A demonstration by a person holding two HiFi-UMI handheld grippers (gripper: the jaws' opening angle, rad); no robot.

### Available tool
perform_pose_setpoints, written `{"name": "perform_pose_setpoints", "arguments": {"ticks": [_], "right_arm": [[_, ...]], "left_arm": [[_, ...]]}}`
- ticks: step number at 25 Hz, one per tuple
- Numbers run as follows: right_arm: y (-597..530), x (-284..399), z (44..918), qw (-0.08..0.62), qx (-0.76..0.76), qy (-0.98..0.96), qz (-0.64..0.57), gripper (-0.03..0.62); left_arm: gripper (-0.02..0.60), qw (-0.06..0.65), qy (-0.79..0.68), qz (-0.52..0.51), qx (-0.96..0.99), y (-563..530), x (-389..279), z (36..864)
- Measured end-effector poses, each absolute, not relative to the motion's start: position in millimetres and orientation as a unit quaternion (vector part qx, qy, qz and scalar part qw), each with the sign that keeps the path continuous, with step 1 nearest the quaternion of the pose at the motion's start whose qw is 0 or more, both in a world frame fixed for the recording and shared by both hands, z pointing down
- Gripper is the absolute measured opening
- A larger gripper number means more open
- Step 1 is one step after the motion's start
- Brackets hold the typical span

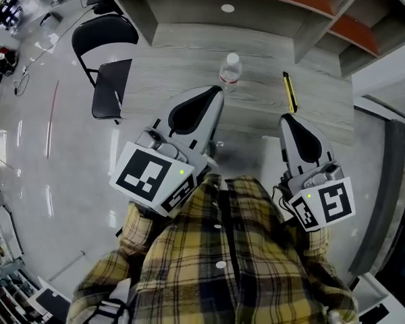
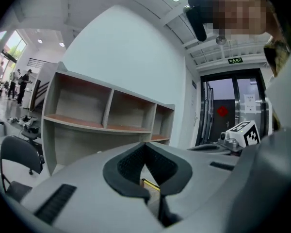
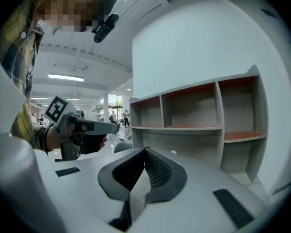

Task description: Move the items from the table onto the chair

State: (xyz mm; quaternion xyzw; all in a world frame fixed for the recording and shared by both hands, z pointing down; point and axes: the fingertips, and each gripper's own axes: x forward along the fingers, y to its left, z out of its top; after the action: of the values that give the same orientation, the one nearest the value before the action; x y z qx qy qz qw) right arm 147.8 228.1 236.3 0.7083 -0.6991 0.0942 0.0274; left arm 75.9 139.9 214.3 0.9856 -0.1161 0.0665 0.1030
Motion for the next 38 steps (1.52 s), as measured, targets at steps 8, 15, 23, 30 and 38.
{"name": "perform_pose_setpoints", "arguments": {"ticks": [8,15,23,30,38], "right_arm": [[177,145,245,0.035,0.778,-0.614,0.127,0.018],[177,171,268,0.049,0.796,-0.582,0.160,0.018],[173,189,288,0.050,0.782,-0.593,0.184,0.018],[176,195,304,0.040,0.773,-0.599,0.205,0.018],[176,197,322,0.040,0.765,-0.602,0.225,0.018]], "left_arm": [[0.000,0.103,-0.043,0.102,0.989,58,69,231],[0.006,0.134,-0.020,0.156,0.978,42,80,288],[0.171,0.126,0.008,0.204,0.971,56,111,343],[0.329,0.120,-0.023,0.217,0.969,57,133,387],[0.356,0.097,-0.026,0.258,0.961,53,169,455]]}}
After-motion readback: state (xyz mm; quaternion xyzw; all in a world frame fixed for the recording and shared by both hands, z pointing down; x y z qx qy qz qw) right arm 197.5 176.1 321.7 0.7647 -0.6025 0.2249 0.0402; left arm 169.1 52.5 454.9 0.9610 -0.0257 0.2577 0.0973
